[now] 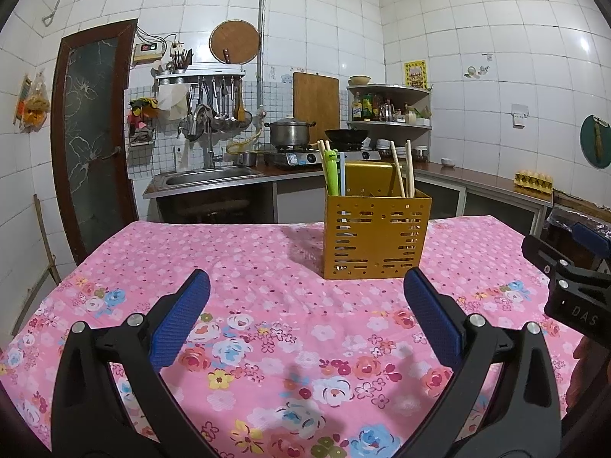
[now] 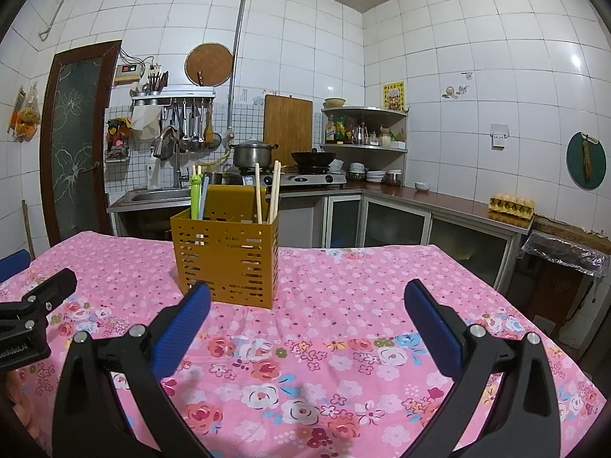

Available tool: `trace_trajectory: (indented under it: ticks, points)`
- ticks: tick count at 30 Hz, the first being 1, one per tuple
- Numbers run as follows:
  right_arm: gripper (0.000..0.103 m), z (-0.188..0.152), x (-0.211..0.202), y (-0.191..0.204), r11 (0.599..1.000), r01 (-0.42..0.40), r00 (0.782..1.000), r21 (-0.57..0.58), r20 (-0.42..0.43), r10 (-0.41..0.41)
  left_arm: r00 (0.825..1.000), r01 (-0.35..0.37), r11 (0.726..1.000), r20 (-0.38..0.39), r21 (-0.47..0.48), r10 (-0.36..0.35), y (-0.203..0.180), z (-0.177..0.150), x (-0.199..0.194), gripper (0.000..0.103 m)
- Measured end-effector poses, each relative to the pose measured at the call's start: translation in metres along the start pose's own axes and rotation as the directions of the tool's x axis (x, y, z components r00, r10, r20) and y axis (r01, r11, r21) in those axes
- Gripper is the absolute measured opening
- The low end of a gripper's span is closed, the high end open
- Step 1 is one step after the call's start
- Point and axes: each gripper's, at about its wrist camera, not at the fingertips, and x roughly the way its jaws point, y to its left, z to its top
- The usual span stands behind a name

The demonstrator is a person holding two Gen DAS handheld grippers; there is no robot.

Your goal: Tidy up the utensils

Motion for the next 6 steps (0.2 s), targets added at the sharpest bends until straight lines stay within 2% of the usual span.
trace_trajectory:
  ticks: [6]
  points:
    - [0.099,-0.0002,-0.0002,0.0004,1.0,0.0,1.0,0.001,0.002,0.0,1.0,-0.003,1.0,0.0,0.005,0.003,-0.0006,-0.0006,0.0002,0.098]
